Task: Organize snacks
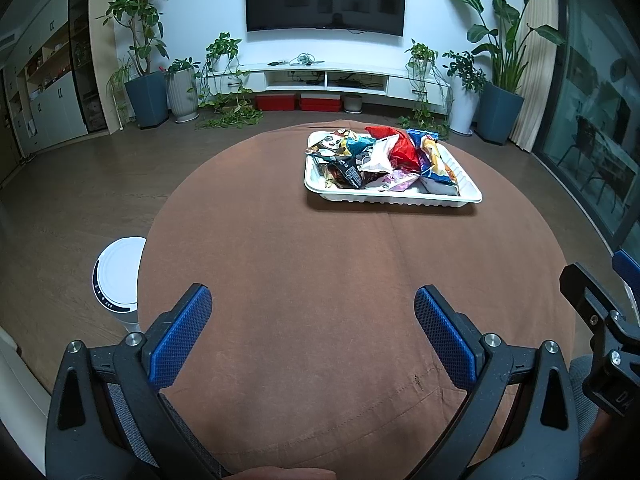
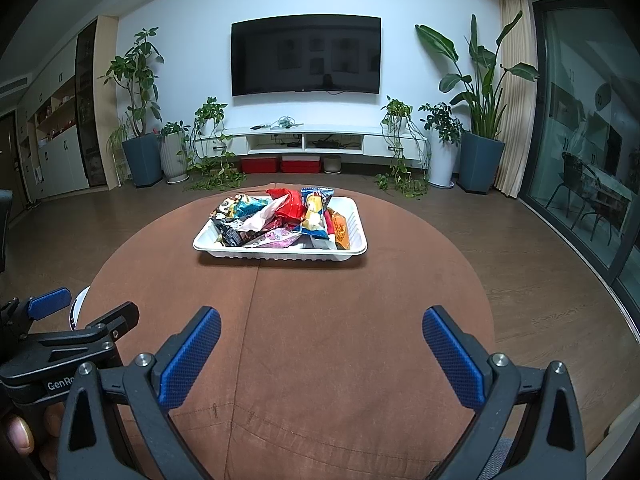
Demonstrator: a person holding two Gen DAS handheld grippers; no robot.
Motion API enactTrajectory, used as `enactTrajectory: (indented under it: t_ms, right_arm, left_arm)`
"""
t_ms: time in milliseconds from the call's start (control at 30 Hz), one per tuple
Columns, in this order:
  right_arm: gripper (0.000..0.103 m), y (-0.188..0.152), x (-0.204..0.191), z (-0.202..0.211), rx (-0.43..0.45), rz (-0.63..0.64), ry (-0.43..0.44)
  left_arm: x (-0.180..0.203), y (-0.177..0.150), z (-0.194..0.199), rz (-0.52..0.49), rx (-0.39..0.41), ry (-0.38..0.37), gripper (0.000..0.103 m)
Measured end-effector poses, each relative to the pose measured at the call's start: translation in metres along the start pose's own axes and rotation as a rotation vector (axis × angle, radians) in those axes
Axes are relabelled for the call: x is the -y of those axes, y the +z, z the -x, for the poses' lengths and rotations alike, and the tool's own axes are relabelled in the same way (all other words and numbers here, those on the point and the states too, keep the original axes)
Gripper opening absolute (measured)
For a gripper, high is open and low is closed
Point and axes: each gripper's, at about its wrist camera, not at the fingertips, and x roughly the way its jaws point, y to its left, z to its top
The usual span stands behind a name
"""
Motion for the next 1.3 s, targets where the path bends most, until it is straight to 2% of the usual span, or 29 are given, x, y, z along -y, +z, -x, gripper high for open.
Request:
enactTrajectory:
  t_ms: [1300]
  right_arm:
    - [0.103, -0.0025, 0.0012, 0.0039, -0.01, 0.001, 0.004]
  left_arm:
    - [-0.0051, -0.0042, -0.0008, -0.01, -0.025, -0.018, 0.103]
